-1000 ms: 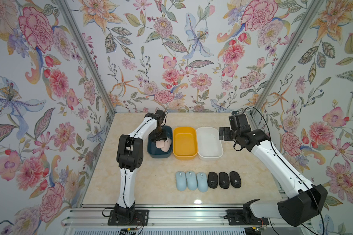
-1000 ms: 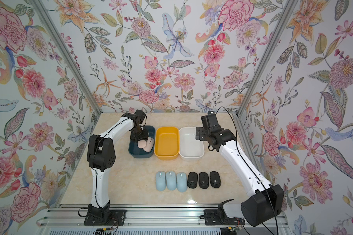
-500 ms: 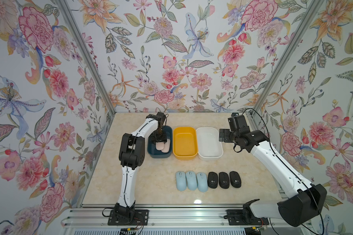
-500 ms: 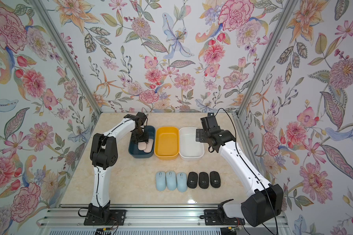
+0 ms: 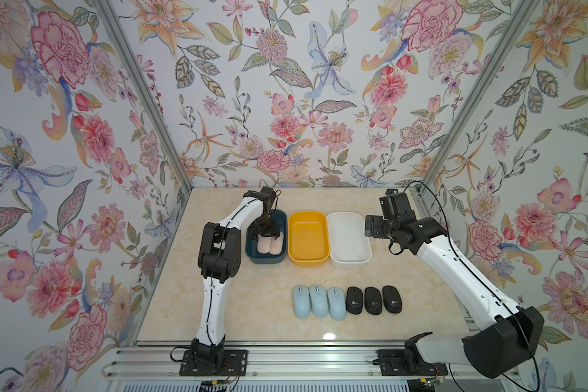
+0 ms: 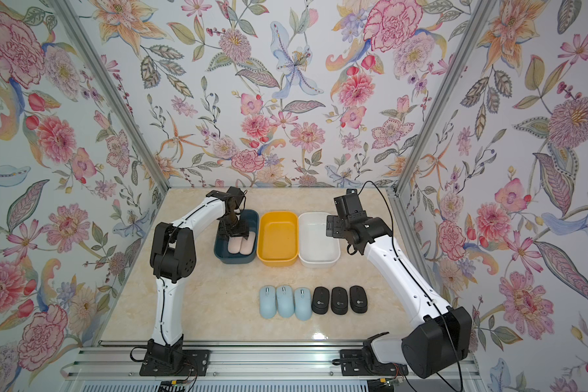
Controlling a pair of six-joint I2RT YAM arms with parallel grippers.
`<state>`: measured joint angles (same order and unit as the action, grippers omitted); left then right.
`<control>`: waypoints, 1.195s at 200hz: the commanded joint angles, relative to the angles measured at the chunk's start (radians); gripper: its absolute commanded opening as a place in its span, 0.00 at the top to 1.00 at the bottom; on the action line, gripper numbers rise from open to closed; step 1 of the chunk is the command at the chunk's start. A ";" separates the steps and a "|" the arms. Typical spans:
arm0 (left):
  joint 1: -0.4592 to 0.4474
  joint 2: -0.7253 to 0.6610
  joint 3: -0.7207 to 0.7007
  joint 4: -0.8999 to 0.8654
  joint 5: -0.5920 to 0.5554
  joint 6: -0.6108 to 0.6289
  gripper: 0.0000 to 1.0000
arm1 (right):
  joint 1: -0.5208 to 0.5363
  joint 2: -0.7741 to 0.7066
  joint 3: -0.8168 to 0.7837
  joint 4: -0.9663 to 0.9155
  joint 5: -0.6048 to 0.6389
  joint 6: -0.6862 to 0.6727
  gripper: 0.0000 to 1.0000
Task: Place the mice by color into the storage box
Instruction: Place the mouse in the storage box, then pick up the mouse from the center of the board.
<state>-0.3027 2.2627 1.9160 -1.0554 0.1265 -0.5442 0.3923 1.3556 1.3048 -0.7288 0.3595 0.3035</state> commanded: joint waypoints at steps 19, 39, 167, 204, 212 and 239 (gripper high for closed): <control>0.005 -0.095 -0.018 -0.030 -0.037 0.017 0.18 | 0.007 -0.036 -0.021 -0.008 0.015 0.022 0.01; 0.004 -0.146 -0.036 -0.040 -0.053 0.013 0.17 | 0.008 -0.038 -0.027 -0.007 0.014 0.024 0.01; -0.307 -0.545 -0.368 -0.088 -0.038 -0.223 0.20 | 0.010 0.005 0.034 -0.010 0.017 0.000 0.02; -0.429 -0.596 -0.455 -0.079 -0.031 -0.313 0.20 | 0.024 0.028 0.041 -0.008 0.006 0.011 0.02; -0.454 -0.606 -0.485 -0.071 -0.027 -0.331 0.20 | 0.027 0.033 0.044 -0.007 0.008 0.014 0.02; -0.519 -0.627 -0.592 -0.020 -0.006 -0.390 0.20 | 0.042 0.046 0.047 -0.006 0.015 0.020 0.02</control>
<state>-0.7753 1.6657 1.4014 -1.1034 0.1020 -0.8452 0.4194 1.3823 1.3174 -0.7288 0.3595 0.3138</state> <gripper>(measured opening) 0.796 0.982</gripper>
